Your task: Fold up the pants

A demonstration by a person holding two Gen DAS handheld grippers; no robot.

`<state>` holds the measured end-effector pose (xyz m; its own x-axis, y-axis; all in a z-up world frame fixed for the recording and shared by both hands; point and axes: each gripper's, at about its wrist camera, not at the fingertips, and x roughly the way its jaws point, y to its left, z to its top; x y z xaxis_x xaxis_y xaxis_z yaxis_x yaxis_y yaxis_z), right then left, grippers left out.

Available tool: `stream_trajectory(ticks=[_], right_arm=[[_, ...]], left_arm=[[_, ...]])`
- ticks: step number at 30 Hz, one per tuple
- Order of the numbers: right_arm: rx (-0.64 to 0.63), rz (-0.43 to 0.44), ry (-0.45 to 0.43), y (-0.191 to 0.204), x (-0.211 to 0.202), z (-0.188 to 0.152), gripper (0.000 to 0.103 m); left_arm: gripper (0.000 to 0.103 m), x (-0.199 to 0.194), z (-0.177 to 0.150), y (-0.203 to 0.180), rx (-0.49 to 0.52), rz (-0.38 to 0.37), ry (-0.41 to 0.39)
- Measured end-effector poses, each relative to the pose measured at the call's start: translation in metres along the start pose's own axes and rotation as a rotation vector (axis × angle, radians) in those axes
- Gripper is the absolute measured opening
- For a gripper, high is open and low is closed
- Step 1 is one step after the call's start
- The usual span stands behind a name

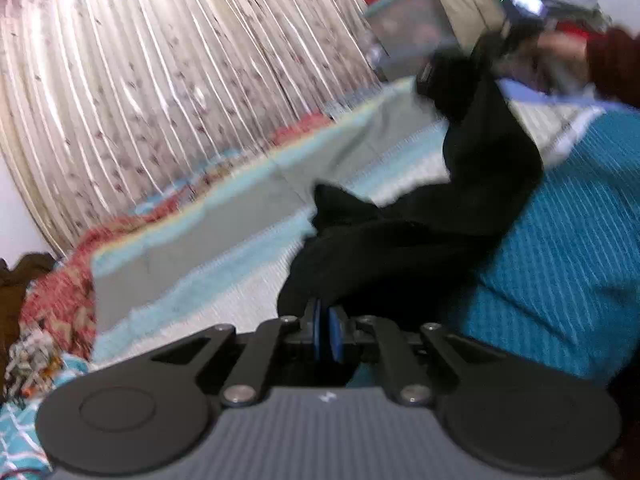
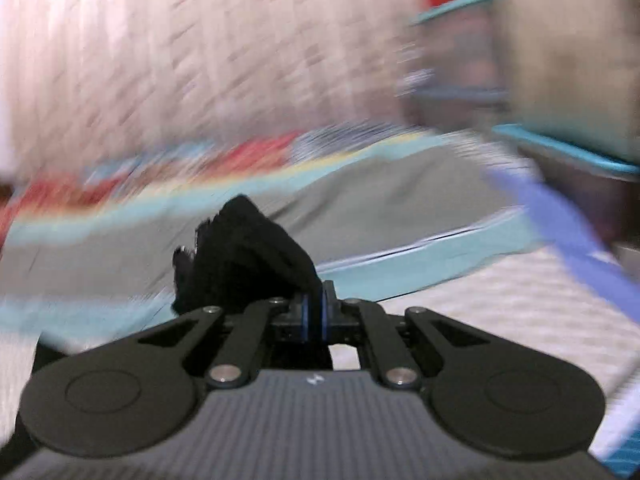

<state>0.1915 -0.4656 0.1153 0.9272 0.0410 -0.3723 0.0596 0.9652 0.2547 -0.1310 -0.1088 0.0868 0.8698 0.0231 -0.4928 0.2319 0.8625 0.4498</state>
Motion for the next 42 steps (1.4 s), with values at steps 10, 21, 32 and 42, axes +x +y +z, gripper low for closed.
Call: stream_trajectory(ticks=[10,21,32,42], right_arm=[[0.332,-0.495,-0.035,-0.167,-0.091,-0.03,0.008],[0.522,-0.569,-0.1,-0.162,-0.138,-0.095,0.024],[0.277,-0.099,0.047,-0.075,-0.116,-0.084,0.037],[0.08,0.272,0.296,0.05,-0.002,-0.069,0.037]], left_arm=[[0.037,-0.017,-0.039,-0.081,-0.052,-0.226,0.162],[0.067,-0.024,-0.054,0.046,-0.732,-0.153,0.215],[0.092,0.125,-0.003,0.072,-0.647,-0.135,0.204],[0.013,0.224,-0.017,0.095,-0.75,-0.145,0.281]])
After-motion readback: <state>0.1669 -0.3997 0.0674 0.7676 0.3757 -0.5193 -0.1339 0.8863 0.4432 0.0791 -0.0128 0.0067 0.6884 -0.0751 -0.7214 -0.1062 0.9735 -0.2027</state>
